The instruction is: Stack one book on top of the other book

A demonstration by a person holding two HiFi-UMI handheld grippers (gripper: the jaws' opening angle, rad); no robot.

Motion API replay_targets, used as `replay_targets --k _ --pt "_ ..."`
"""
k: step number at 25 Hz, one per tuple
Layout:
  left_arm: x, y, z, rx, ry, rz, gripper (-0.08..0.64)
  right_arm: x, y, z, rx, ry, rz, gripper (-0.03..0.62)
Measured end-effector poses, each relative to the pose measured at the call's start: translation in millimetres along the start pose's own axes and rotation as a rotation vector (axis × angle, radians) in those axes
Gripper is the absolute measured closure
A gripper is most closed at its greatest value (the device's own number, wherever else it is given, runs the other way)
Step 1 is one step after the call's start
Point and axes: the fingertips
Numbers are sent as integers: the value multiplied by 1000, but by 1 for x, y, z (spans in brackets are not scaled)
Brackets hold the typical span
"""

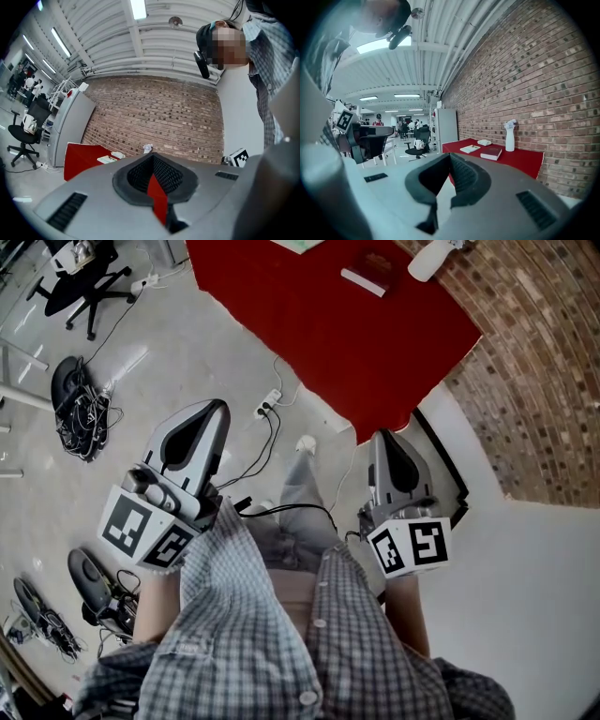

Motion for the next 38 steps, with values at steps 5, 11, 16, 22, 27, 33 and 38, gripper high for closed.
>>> replay_targets --k 5,11,16,22,27,33,38 --pt "28 -1 17 2 -35 -12 552 38 -2 -15 -21 -55 3 584" --pt "72 -1 35 18 -71 -4 552 88 -8 -37 -85 -124 27 585" --pt "113 -7 54 19 -122 -7 552 132 -19 -65 -90 -184 28 584" --pt "166 -15 73 22 -163 -11 552 181 -32 -107 -87 -222 31 584" --pt "213 -21 86 20 -192 -31 552 217 -42 -144 -87 -247 27 584" --pt "255 -20 87 29 -204 -20 552 244 -49 -179 -80 -268 19 584" --pt "282 -15 84 32 -207 5 552 251 -46 -201 -62 -277 30 584"
Point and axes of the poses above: the fingertips, and each gripper's own axes: x forward along the fingers, z to its left, y out of its underside, and after that the axes turned 7 degrees about -y, right-handed
